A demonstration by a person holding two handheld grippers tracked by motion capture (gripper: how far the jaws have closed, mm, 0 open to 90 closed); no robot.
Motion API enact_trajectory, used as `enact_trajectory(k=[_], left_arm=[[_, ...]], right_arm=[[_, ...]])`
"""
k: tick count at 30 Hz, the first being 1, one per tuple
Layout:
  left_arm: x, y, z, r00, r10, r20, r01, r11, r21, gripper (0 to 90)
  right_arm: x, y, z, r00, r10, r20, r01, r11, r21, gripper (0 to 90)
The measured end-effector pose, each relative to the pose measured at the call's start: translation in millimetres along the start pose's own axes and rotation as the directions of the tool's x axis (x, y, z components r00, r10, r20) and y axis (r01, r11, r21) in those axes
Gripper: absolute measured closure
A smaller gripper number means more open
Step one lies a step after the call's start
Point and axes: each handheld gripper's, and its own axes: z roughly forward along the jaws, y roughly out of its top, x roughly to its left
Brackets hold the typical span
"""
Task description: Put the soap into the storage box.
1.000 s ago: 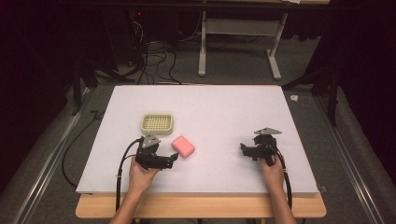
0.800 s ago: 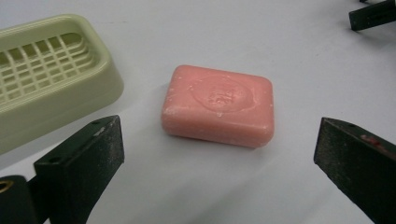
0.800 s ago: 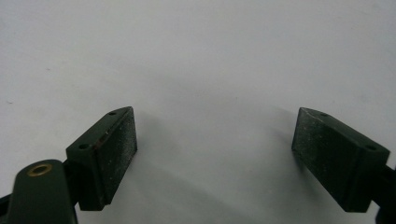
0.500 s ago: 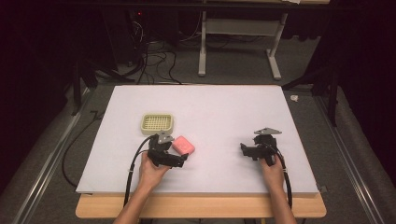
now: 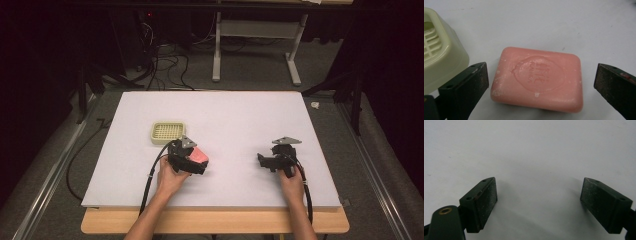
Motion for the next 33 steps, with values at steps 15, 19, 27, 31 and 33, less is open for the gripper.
enact_trajectory(k=[15, 19, 27, 31, 33], left_arm=[[2.3, -5.0, 14.1, 0.9999, 0.013, -0.008, -0.013, 0.9993, 0.035, 11.4], [3.1, -6.3, 13.4, 0.9998, 0.019, -0.004, -0.018, 0.9995, 0.027, 12.6], [2.9, -6.1, 12.8, 0.9998, 0.018, -0.003, -0.018, 0.9994, 0.029, 13.6], [2.9, -5.3, 12.8, 0.9999, 0.016, -0.007, -0.016, 0.9993, 0.033, 13.7], [2.7, -5.7, 12.4, 0.9999, 0.013, -0.009, -0.013, 0.9994, 0.032, 13.7]], right_arm=[[0.0, 0.0, 0.0, 1.0, -0.001, 0.0, 0.001, 1.0, 0.0, 14.6], [0.0, 0.0, 0.0, 1.0, 0.0, 0.0, 0.0, 1.0, 0.0, 14.6], [-0.1, 0.0, 0.0, 1.0, 0.0, 0.0, 0.0, 1.0, 0.0, 14.6], [-0.2, 0.0, 0.1, 1.0, 0.0, -0.001, 0.0, 1.0, -0.001, 14.6], [-0.3, 0.0, 0.1, 1.0, 0.0, -0.001, 0.0, 1.0, -0.001, 14.6]])
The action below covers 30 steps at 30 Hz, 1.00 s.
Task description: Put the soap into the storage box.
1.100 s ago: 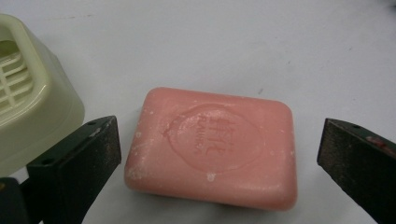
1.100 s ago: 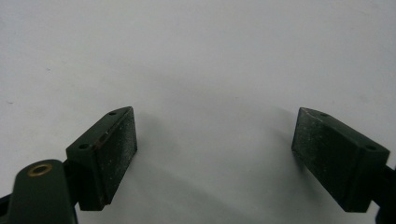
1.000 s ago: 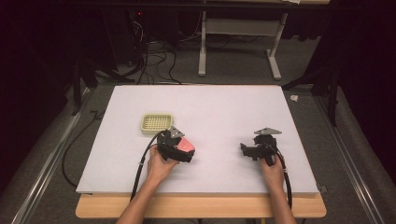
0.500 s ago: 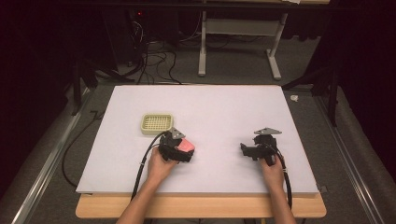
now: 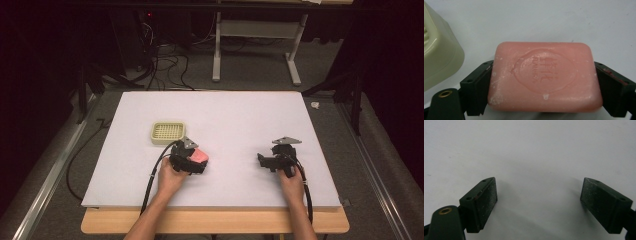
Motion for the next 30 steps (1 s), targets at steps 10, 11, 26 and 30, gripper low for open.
enact_trajectory(k=[10, 11, 26, 30], left_arm=[[0.5, -1.3, -6.1, 0.9996, -0.027, 0.005, 0.027, 0.9995, -0.016, 13.8], [0.5, -1.3, -7.7, 0.9995, -0.029, 0.006, 0.03, 0.9994, -0.02, 13.8], [8.2, -1.2, -34.9, 0.9989, -0.047, -0.004, 0.047, 0.9971, -0.059, 13.7], [12.3, -2.1, -42.2, 0.998, -0.059, -0.024, 0.057, 0.9954, -0.077, 13.7]], right_arm=[[0.1, 0.0, 0.0, 1.0, 0.0, 0.0, 0.0, 1.0, 0.0, 14.6], [0.1, 0.0, 0.0, 1.0, 0.0, 0.0, 0.0, 1.0, 0.0, 14.6], [0.0, 0.0, 0.0, 1.0, 0.0, 0.0, 0.0, 1.0, 0.0, 14.6], [0.0, 0.0, 0.0, 1.0, 0.0, 0.0, 0.0, 1.0, 0.0, 14.6]])
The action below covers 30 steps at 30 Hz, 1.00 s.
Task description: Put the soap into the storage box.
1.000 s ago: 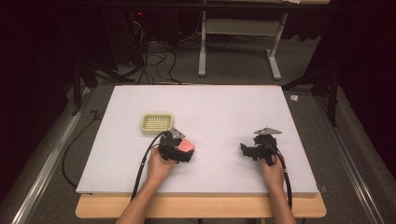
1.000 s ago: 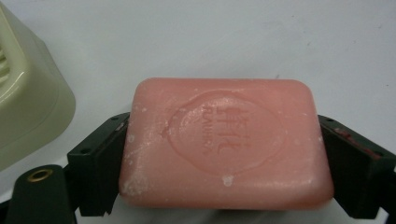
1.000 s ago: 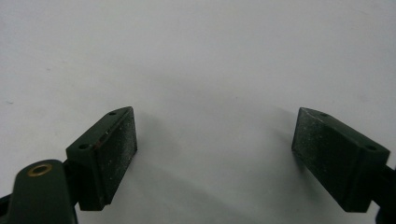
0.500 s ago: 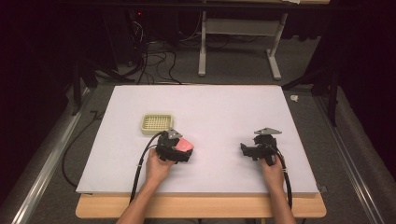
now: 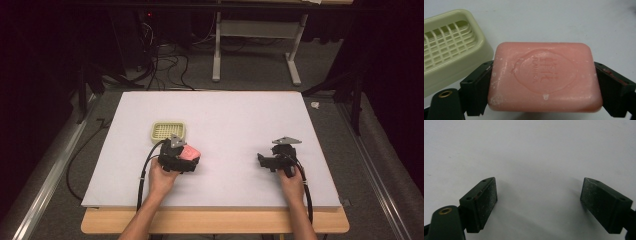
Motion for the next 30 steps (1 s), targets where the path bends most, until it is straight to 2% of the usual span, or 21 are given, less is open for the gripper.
enact_trajectory(k=[8, 14, 18, 22, 24, 26, 30], left_arm=[[9.1, -0.7, -11.7, 0.9998, -0.013, -0.015, 0.013, 0.9999, -0.007, 13.7], [16.4, -1.9, -19.4, 0.9973, -0.049, -0.054, 0.048, 0.9987, -0.018, 13.8], [20.7, -2.0, -23.6, 0.9964, -0.052, -0.067, 0.051, 0.9985, -0.019, 13.8], [24.4, 2.9, -27.6, 0.9953, -0.045, -0.086, 0.044, 0.999, -0.006, 13.8], [25.2, 5.0, -31.7, 0.9947, -0.046, -0.092, 0.044, 0.9987, -0.025, 13.8], [29.1, 6.0, -35.7, 0.9947, -0.065, -0.08, 0.062, 0.9972, -0.041, 13.8], [36.3, 8.1, -34.6, 0.9917, -0.076, -0.103, 0.073, 0.9967, -0.035, 13.8]], right_arm=[[0.3, 0.0, -0.1, 1.0, 0.0, 0.001, 0.0, 1.0, 0.001, 14.6], [0.3, 0.0, -0.1, 1.0, 0.0, 0.001, 0.0, 1.0, 0.001, 14.6], [0.3, 0.0, -0.1, 1.0, 0.0, 0.001, 0.0, 1.0, 0.001, 14.6], [0.3, 0.0, -0.1, 1.0, 0.0, 0.001, 0.0, 1.0, 0.001, 14.6], [0.0, 0.0, 0.0, 1.0, 0.0, 0.0, 0.0, 1.0, 0.0, 14.6], [0.1, 0.0, 0.0, 1.0, 0.0, 0.001, 0.0, 1.0, 0.0, 14.6], [0.3, 0.0, -0.1, 1.0, 0.0, 0.001, 0.0, 1.0, 0.001, 14.6]])
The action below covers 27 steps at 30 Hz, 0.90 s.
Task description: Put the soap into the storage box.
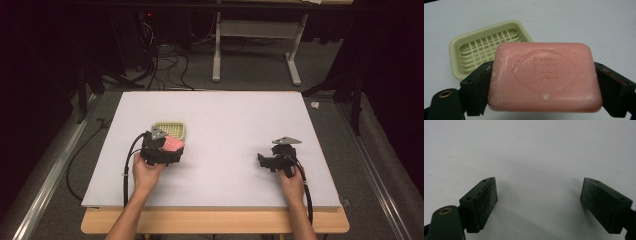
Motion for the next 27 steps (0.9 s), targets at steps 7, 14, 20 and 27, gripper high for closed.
enact_trajectory(k=[7, 14, 20, 27], left_arm=[[12.3, 3.5, -2.4, 0.9994, -0.03, -0.019, 0.029, 0.9993, -0.024, 13.8], [20.2, 5.9, -2.1, 0.9985, -0.045, -0.031, 0.044, 0.9988, -0.02, 13.8], [27.4, 10.3, -2.8, 0.9971, -0.051, -0.055, 0.051, 0.9986, -0.013, 13.8], [36.8, 16.5, -1.9, 0.9946, -0.075, -0.072, 0.075, 0.9971, -0.011, 13.8]], right_arm=[[0.0, 0.0, 0.0, 1.0, 0.001, 0.0, -0.001, 1.0, 0.0, 14.6], [0.0, 0.0, 0.0, 1.0, 0.0, 0.0, 0.0, 1.0, 0.0, 14.6], [0.0, 0.0, 0.0, 1.0, 0.0, 0.0, 0.0, 1.0, 0.0, 14.6], [0.0, 0.0, 0.0, 1.0, 0.0, 0.0, 0.0, 1.0, 0.0, 14.6]])
